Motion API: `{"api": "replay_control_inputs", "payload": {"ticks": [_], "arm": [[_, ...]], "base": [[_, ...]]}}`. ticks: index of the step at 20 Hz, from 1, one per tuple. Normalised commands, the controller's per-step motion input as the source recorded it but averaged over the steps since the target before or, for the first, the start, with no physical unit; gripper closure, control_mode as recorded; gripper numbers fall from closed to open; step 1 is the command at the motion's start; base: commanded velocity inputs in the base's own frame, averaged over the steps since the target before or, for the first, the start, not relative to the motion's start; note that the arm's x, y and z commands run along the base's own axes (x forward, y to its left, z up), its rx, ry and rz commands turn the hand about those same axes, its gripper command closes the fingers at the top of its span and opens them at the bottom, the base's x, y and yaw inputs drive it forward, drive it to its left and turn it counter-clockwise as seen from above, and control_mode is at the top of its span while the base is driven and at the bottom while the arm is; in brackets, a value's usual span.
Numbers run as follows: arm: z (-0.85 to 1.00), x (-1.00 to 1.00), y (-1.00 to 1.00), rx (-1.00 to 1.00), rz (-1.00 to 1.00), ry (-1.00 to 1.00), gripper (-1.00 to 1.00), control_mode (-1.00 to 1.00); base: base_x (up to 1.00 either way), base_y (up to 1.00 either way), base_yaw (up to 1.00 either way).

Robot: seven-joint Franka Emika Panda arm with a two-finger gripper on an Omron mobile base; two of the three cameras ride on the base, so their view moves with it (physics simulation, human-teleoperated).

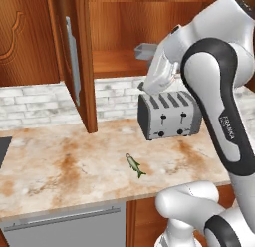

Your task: Retrieve the tupperware from the cabinet, then place the raw meat into the tupperware to avoid contamination.

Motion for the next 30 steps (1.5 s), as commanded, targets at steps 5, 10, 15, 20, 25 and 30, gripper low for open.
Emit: {"api": "replay_control_inputs", "payload": {"ticks": [5, 10, 15, 20, 25, 30], "arm": [[-0.12, -0.08, -0.35, -0.17, -0.09, -0.20, -1.00, -1.00], [0.00, 0.00, -0.23, -0.10, -0.14, -0.09, -1.00, -1.00], [0.00, 0.09, -0.11, -0.04, -0.21, -0.01, -1.00, -1.00], [0.00, 0.14, -0.10, 0.00, -0.33, 0.00, -1.00, -1.00], [0.00, 0.22, -0.12, 0.09, -0.35, 0.00, -1.00, -1.00], [-0.07, 0.22, -0.15, 0.07, -0.24, 0.00, -1.00, -1.00]], "base": [[0.00, 0.00, 0.00], [0.00, 0.00, 0.00], [0.00, 0.00, 0.00], [0.00, 0.00, 0.00], [0.00, 0.00, 0.00], [0.00, 0.00, 0.00]]}}
